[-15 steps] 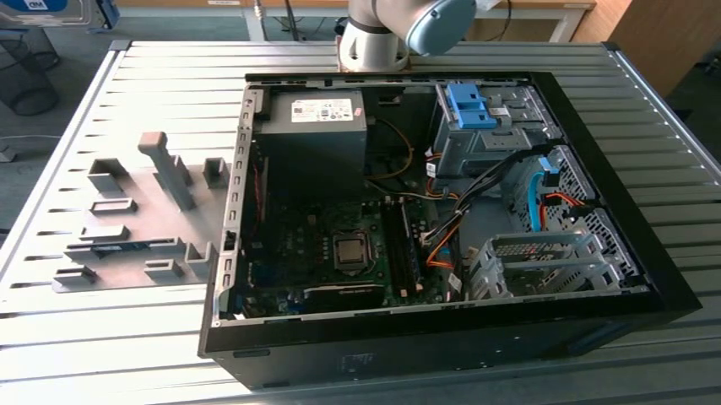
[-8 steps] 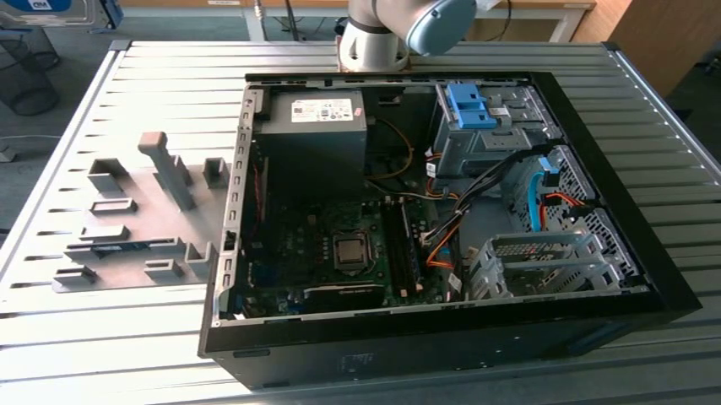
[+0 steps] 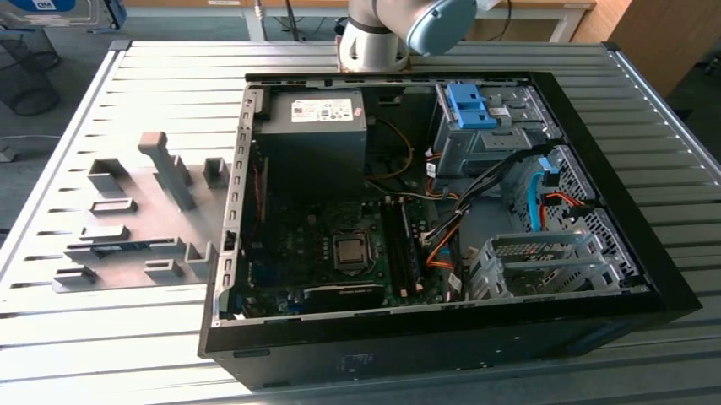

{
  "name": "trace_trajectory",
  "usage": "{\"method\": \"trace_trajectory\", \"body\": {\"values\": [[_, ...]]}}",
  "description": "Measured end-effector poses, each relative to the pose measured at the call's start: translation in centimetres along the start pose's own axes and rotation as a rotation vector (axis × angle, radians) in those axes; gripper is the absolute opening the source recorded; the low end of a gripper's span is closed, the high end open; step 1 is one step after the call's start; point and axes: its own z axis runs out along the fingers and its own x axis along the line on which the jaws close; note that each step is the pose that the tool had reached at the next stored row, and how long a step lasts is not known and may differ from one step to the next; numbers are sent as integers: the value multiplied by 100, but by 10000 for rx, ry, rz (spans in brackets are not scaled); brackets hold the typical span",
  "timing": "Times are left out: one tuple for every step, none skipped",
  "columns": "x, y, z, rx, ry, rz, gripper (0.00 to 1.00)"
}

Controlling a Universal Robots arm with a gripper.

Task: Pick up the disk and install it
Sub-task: 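Pick up the disk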

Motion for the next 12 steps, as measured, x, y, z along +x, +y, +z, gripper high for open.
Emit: {"method": "trace_trajectory", "body": {"values": [[0,-7,0,0,0,-1,37],[0,-16,0,0,0,-1,37],[0,-26,0,0,0,0,37],[1,-38,0,0,0,0,37],[1,-48,0,1,0,0,37],[1,-58,0,1,0,0,37],[1,-67,-1,0,0,0,37],[1,-77,-1,0,0,0,37],[2,-85,-1,1,0,0,37],[2,-94,-1,0,0,0,37],[2,-102,-1,0,0,0,37],[2,-110,-1,0,0,0,37]]}}
